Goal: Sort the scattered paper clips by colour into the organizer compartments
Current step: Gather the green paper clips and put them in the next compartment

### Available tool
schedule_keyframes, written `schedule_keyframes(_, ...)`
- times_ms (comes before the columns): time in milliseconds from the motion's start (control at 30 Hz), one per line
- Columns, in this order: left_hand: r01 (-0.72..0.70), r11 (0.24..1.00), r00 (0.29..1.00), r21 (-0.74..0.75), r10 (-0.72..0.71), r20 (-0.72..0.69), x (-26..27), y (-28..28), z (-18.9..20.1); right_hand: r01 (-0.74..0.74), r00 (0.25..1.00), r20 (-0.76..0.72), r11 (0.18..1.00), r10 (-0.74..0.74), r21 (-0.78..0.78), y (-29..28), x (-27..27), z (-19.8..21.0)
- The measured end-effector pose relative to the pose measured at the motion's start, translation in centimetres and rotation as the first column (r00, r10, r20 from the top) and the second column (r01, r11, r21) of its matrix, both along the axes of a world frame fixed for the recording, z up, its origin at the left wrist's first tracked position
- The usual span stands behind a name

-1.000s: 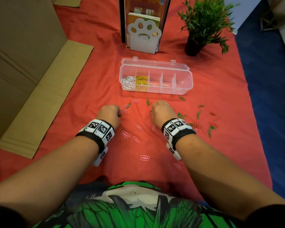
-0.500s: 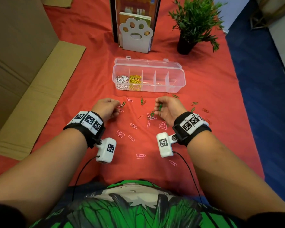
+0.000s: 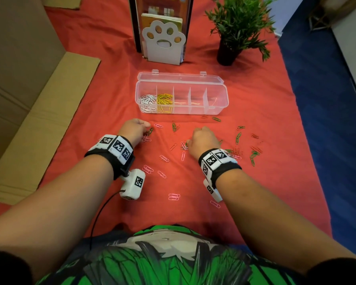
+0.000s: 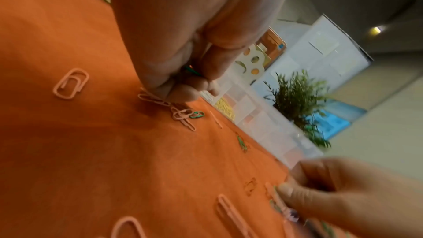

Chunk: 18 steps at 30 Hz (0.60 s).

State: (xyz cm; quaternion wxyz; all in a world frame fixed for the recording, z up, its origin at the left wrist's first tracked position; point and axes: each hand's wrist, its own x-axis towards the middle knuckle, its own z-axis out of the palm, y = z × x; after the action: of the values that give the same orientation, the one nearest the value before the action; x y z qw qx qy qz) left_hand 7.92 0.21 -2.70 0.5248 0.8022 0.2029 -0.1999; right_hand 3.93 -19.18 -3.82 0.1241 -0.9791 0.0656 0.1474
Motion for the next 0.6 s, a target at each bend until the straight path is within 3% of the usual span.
schedule_keyframes(67,0.177,0.934,0.979,0.311,-0.199,0.038,0.1,-0.3,0.2,-0.03,1.0,0.003,1.0,0.03,-0.001,0.4,0.0,0.0)
schedule_keyframes(167,0.277,0.723,0.904,0.633,-0.42,0.083,0.0,-0.7,-0.4,-0.053,0.998,-0.025,0.999,0.053,0.015,0.4,0.3,0.2)
schedule_keyframes(233,0.297,0.65,0.864,0.699,-0.495,0.093,-0.2,-1.0,-0.7,-0.05,0.999,-0.019,0.999,0.051,0.017,0.0,0.5,0.3)
schedule_keyframes(333,0.292,0.633,0.859,0.717,-0.503,0.094,-0.2,-1.1,-0.8,-0.082,0.997,-0.01,0.997,0.081,-0.015,-0.2,0.2,0.1)
schedule_keyframes(400,0.295,0.657,0.866,0.694,-0.49,0.096,-0.1,-1.1,-0.9,-0.131,0.991,-0.008,0.991,0.13,-0.035,0.0,0.0,-0.1)
schedule_keyframes(500,0.269,0.781,0.923,0.563,-0.376,0.081,0.0,-1.1,-0.5,-0.094,0.994,-0.049,0.994,0.097,0.052,0.0,0.5,0.0)
schedule_keyframes(600,0.15,0.982,0.989,0.118,-0.146,-0.037,0.1,-1.2,0.7,0.056,0.991,-0.128,0.971,-0.026,0.233,-0.9,1.2,0.5)
